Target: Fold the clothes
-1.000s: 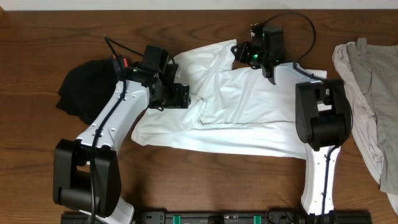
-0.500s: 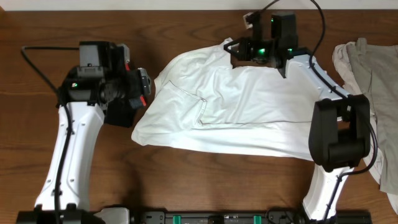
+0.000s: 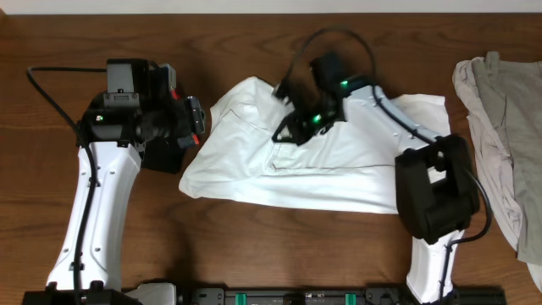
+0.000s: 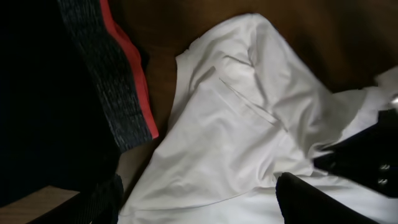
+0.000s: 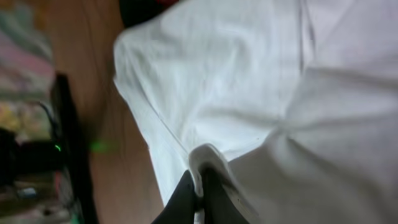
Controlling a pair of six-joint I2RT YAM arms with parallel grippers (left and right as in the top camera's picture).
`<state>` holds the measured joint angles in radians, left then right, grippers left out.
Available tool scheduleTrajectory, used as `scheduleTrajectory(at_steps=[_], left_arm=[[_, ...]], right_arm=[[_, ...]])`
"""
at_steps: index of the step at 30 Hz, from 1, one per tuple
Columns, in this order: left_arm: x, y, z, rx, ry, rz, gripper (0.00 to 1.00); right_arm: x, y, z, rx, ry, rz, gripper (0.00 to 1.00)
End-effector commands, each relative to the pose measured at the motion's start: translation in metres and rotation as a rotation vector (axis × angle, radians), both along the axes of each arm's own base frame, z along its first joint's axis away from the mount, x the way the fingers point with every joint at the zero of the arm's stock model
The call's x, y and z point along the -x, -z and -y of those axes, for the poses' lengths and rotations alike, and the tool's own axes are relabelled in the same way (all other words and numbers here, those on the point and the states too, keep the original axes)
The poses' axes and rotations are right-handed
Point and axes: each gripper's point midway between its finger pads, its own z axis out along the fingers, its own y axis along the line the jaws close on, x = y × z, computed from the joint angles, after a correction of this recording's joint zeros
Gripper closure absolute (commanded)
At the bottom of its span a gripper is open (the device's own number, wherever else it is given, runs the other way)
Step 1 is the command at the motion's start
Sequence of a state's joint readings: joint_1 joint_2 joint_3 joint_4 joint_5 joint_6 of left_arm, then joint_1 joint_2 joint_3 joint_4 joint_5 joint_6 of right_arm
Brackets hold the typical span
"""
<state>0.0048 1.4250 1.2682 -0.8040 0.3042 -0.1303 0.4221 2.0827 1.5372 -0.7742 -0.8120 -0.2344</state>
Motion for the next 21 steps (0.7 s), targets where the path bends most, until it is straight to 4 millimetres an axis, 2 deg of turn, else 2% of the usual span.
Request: scheduleTrajectory(at_steps=[1, 4, 8, 10, 12, 14, 21], left_arm=[[-0.004, -0.009, -0.002, -0.007, -0.004, 0.027, 0.19], [-0.004, -0.009, -0.002, -0.007, -0.004, 0.027, 0.19], [-0.004, -0.009, -0.002, -0.007, -0.004, 0.027, 0.19], [-0.004, -0.009, -0.002, -0.007, -0.004, 0.027, 0.19], [-0.004, -0.009, -0.002, -0.007, -0.004, 0.027, 0.19], [-0.004, -0.009, -0.002, -0.007, -0.004, 0.027, 0.19], [-0.004, -0.009, -0.002, -0.009, -0.001, 0.028, 0.19]], right_arm=[[-0.005, 0.0, 0.002, 0.033, -0.077, 0.139, 0.85], [-0.031, -0.023, 0.007, -0.005, 0.022, 0.191, 0.76], [-0.077, -0.059, 0.032, -0.049, 0.251, 0.23, 0.53], [-0.097, -0.061, 0.052, -0.027, 0.373, 0.213, 0.53], [-0.107, -0.05, 0.072, 0.026, 0.452, 0.193, 0.53], [-0.11, -0.036, 0.085, 0.064, 0.486, 0.155, 0.53], [-0.094, 0.026, 0.102, 0.192, 0.476, 0.014, 0.47]])
